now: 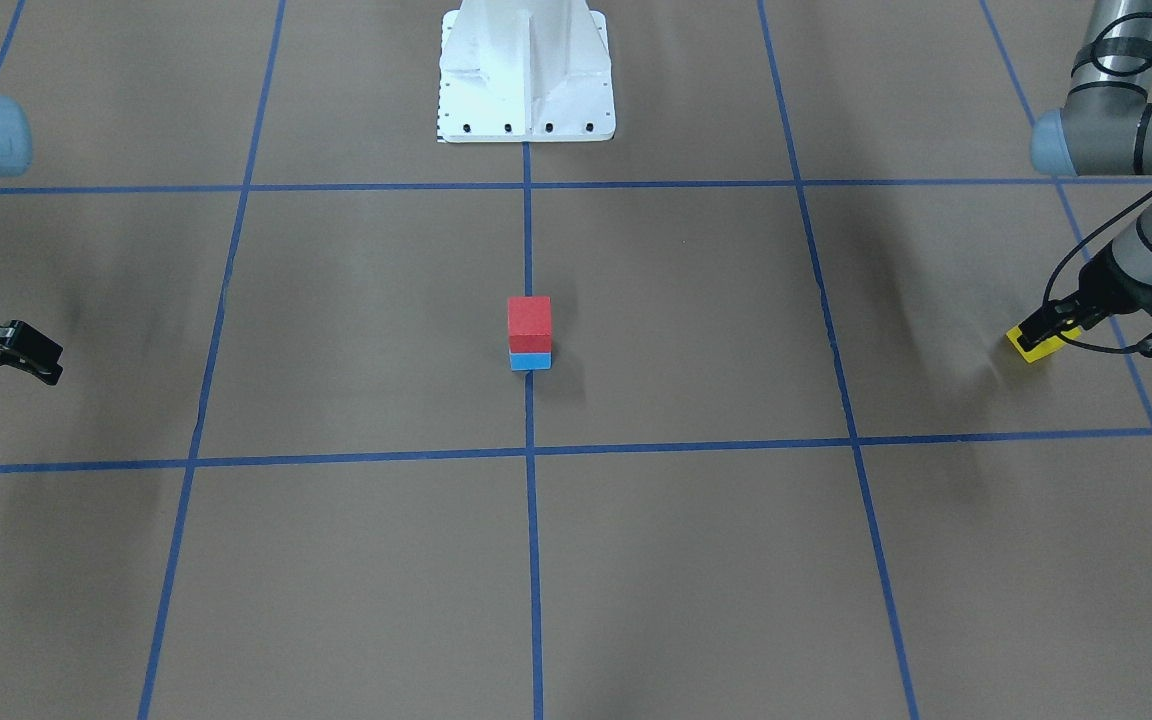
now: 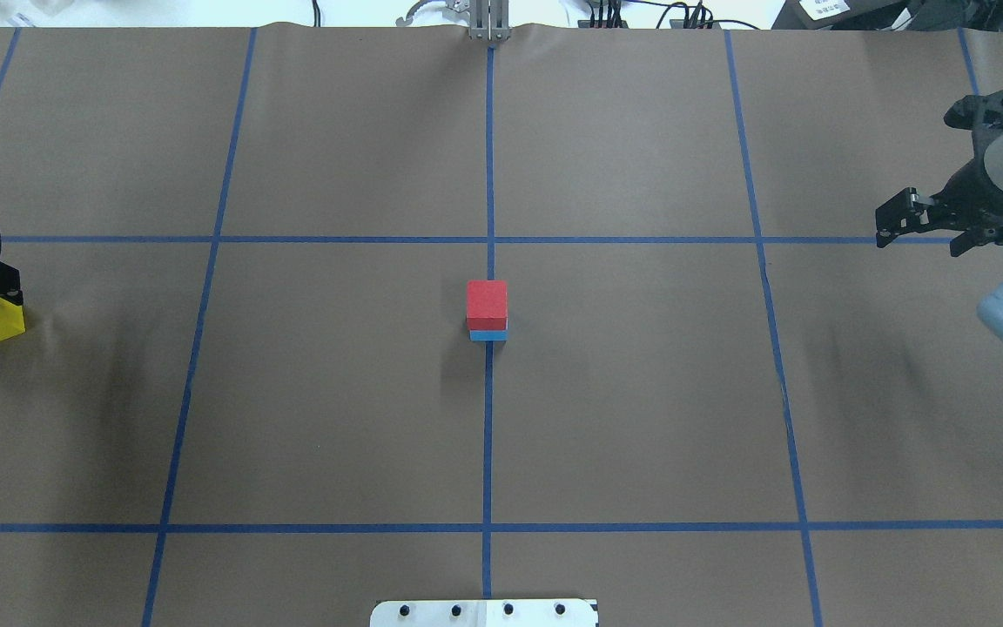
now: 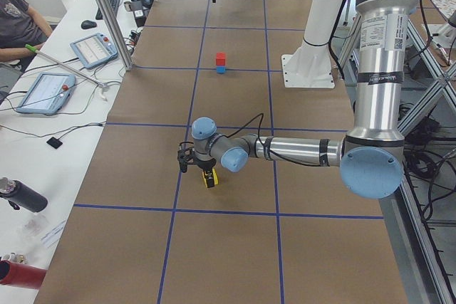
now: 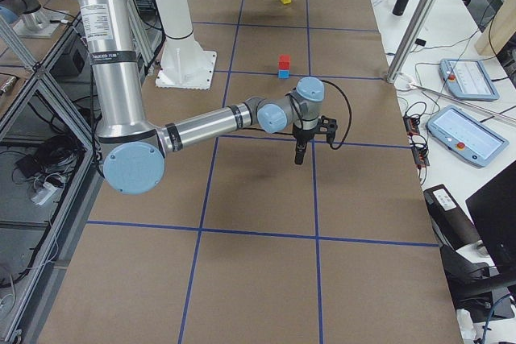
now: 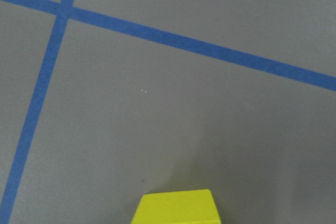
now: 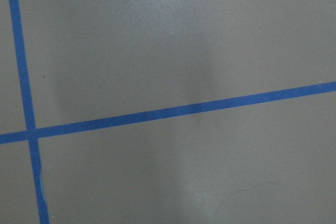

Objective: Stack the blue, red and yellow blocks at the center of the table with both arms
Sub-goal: 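Lower the left gripper onto the yellow cube and close on it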

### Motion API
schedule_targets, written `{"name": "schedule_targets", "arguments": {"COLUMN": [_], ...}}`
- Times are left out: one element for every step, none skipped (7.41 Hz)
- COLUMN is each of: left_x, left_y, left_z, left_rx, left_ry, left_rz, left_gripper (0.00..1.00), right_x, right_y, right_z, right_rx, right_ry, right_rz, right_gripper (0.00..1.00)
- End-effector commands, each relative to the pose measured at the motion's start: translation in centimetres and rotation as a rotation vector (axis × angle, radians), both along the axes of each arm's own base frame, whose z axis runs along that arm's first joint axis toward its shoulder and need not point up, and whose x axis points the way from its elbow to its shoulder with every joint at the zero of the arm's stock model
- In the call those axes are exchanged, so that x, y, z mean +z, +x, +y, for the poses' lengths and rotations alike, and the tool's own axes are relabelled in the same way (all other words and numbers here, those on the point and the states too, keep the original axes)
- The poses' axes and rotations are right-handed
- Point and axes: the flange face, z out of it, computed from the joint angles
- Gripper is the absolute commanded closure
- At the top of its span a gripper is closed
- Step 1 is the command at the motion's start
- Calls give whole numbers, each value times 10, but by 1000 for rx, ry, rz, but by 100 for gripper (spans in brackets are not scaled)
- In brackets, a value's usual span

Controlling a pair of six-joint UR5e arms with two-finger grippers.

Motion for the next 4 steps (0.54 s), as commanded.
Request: {"name": "schedule_targets", "arguments": {"left_x": [3, 7, 8, 7], "left_y": [0, 0, 1, 2], "left_z": [0, 1, 1, 2], "left_rx": [-12, -12, -10, -3], "left_ry": [-16, -23, -25, -36], "left_rz": [-1, -5, -5, 10], "left_gripper": [2, 7, 16, 24], "right_x": [-2, -2, -3, -3], "right_y": [-1, 0, -1, 0], "right_z": [1, 0, 1, 1], "right_rx": [-2, 0, -2, -1], "right_ry": [2, 3, 4, 5], "right_rz": [-3, -2, -4, -4], "right_gripper": [0, 0, 0, 0]}}
